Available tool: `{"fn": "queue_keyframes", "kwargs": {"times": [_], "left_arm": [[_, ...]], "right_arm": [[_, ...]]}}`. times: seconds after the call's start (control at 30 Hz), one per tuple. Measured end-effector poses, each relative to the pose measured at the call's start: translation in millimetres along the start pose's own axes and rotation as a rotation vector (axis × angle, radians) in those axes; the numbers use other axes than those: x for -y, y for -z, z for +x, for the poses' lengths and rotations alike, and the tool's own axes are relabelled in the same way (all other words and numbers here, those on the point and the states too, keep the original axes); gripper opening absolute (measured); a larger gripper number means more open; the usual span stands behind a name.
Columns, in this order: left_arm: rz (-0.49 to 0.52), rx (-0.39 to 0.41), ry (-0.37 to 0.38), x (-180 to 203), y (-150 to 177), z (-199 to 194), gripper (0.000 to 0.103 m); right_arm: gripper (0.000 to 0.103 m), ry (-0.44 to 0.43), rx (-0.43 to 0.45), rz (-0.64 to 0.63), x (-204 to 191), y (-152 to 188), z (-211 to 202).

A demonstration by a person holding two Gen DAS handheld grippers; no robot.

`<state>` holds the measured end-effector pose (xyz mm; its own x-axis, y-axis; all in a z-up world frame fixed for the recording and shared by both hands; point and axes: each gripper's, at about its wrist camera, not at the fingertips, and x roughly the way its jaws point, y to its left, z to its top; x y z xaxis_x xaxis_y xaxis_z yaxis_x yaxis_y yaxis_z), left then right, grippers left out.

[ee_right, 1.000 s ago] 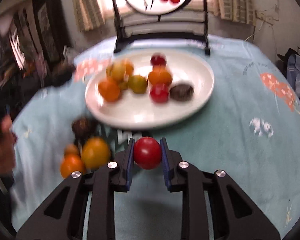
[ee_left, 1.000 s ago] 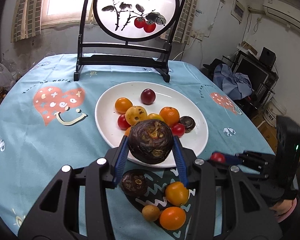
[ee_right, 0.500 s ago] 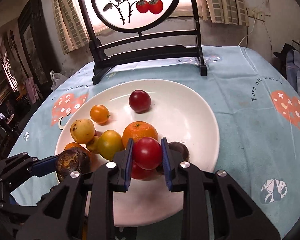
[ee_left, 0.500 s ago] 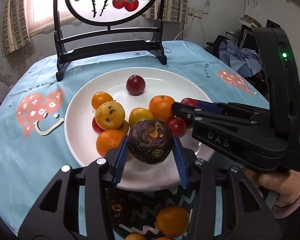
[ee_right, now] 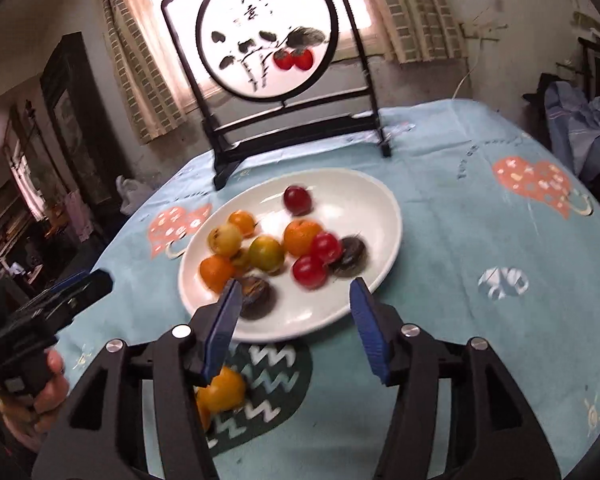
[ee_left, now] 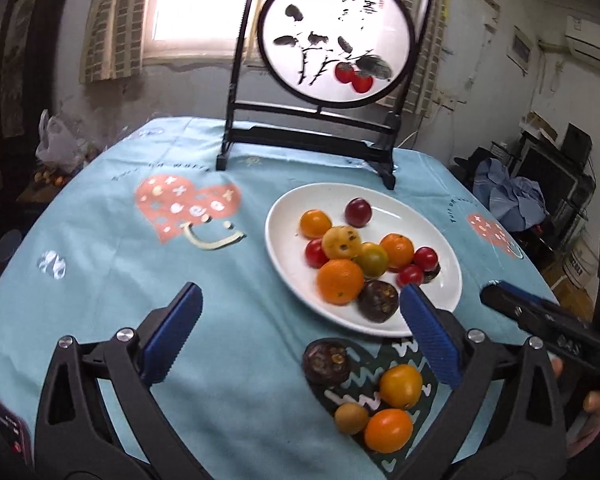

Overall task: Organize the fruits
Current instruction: 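Grasp an orange with the right gripper while the left gripper grasps a small yellow-green fruit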

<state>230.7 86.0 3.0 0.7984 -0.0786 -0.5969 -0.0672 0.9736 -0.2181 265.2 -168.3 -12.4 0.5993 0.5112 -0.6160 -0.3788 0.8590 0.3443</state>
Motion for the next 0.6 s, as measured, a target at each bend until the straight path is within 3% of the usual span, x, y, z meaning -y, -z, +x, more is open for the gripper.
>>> {"fn": "queue_keyframes", "kwargs": {"times": [0.13,0.27,0.6], "left_arm": [[-0.105,-0.048,-0.021,-23,9,1,0.101],[-0.059,-0.029,-0.106,-21,13,0,0.101],[-0.058,-0.042,-0.092,-22,15,-2,0.101]], "right_arm": [[0.057,-0.064,-0.144,-0.080,-31,29,14],[0.057,-0.094,-0.252,-0.178,-61,55,27],[0.057,-0.089,-0.265,-0.183,-67,69,31]]}}
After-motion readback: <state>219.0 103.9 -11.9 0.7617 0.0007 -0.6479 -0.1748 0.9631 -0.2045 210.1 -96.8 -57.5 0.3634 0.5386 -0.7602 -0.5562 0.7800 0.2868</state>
